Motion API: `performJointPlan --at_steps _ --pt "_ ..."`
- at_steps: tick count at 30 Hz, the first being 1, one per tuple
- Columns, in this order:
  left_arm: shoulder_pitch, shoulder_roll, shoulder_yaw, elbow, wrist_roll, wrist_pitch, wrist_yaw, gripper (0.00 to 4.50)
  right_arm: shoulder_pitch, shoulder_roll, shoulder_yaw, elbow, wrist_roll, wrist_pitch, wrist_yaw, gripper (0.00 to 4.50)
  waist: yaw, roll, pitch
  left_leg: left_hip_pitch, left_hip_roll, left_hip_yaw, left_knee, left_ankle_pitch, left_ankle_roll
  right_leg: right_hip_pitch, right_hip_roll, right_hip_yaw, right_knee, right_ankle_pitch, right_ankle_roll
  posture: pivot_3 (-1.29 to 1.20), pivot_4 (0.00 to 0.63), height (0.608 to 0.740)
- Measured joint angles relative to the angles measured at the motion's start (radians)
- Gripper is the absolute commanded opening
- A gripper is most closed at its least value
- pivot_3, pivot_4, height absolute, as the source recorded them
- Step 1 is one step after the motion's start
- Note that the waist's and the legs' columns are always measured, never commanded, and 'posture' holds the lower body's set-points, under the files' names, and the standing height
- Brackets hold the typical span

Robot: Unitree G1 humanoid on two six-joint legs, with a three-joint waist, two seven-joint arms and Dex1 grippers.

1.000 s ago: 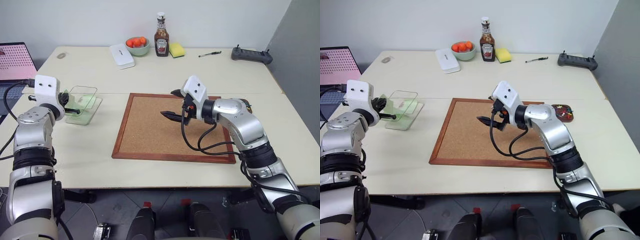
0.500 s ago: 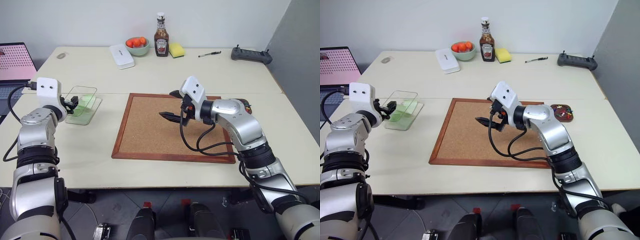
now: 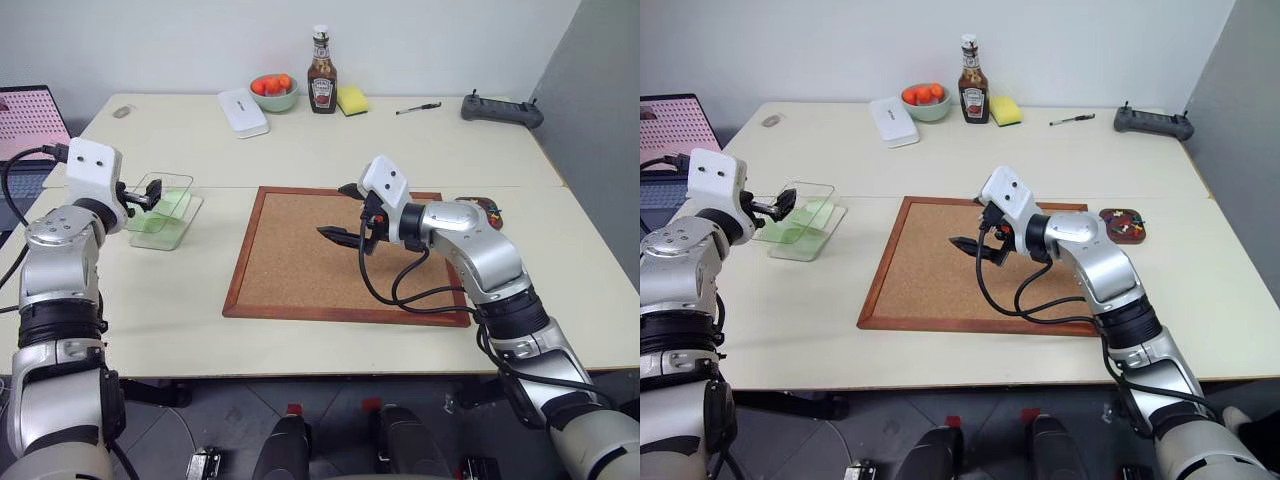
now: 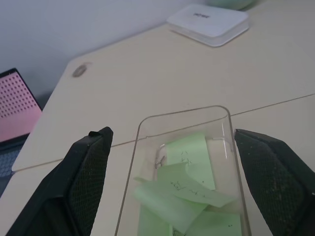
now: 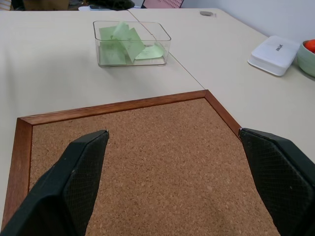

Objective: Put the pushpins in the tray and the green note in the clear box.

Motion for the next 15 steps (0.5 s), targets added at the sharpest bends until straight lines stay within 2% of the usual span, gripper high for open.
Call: performJointPlan --at_steps 8,15 --pt "0.133 -0.065 -0.039 -0.407 -0.063 0.030 -0.080 4.16 0.143 -0.055 -0.108 -0.091 0.041 -0.031 -0.011 4.50 0.004 0.000 0.000 0.001 -0.001 0.001 0.000 0.000 0.000 0.002 -0.001 0.001 -0.001 0.000 0.000 0.00 0.150 0.740" --pt "0.286 -0.182 -0.113 -0.597 -0.158 0.100 -0.147 4.16 0.354 -0.059 -0.199 -0.153 0.037 -0.158 -0.097 4.50 -0.008 0.000 0.000 0.005 0.001 0.003 0.001 0.000 0.000 0.003 0.001 0.003 0.001 0.001 0.000 0.00 0.150 0.740"
